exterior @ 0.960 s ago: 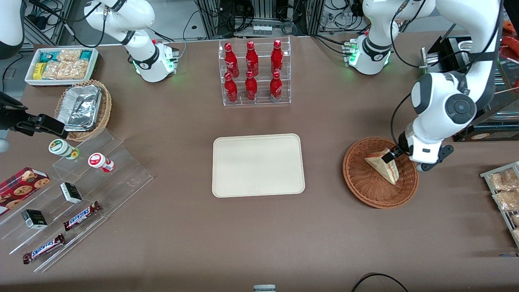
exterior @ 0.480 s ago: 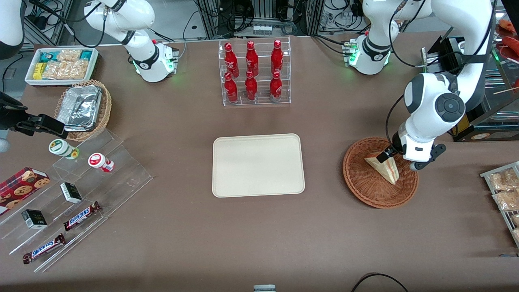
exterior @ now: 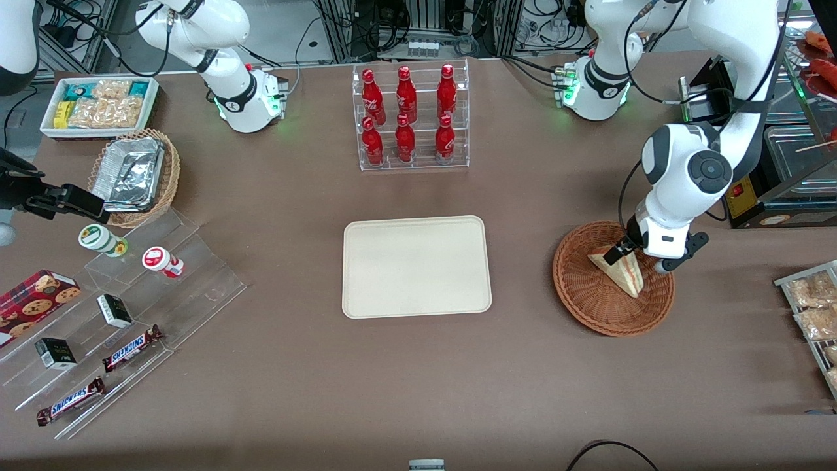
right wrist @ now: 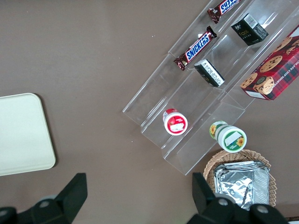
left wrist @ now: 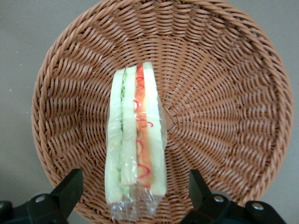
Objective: Place sandwich from basket to tray
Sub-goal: 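Lower the open left gripper and close it on the wrapped sandwich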
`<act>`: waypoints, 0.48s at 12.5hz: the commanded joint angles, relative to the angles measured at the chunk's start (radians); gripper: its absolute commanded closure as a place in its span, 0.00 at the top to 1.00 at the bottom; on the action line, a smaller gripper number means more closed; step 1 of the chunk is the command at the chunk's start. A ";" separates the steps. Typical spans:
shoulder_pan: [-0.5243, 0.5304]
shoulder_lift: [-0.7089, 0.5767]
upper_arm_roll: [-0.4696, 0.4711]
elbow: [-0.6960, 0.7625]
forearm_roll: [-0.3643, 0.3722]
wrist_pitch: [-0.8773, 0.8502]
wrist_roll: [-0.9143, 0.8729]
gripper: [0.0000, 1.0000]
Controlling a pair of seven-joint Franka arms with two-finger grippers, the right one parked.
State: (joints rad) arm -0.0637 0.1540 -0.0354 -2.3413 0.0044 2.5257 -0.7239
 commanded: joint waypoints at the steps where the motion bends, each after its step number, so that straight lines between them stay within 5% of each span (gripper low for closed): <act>1: 0.010 0.028 0.000 -0.001 0.012 0.033 -0.023 1.00; 3: 0.010 0.039 0.000 -0.001 0.012 0.045 -0.026 0.91; 4: 0.010 0.039 0.000 -0.001 0.011 0.041 -0.034 0.68; 5: 0.010 0.038 -0.001 -0.001 0.011 0.033 -0.038 0.28; 6: 0.010 0.038 -0.001 0.002 0.011 0.019 -0.040 0.00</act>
State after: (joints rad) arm -0.0578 0.1940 -0.0317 -2.3412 0.0044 2.5515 -0.7339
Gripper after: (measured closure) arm 0.167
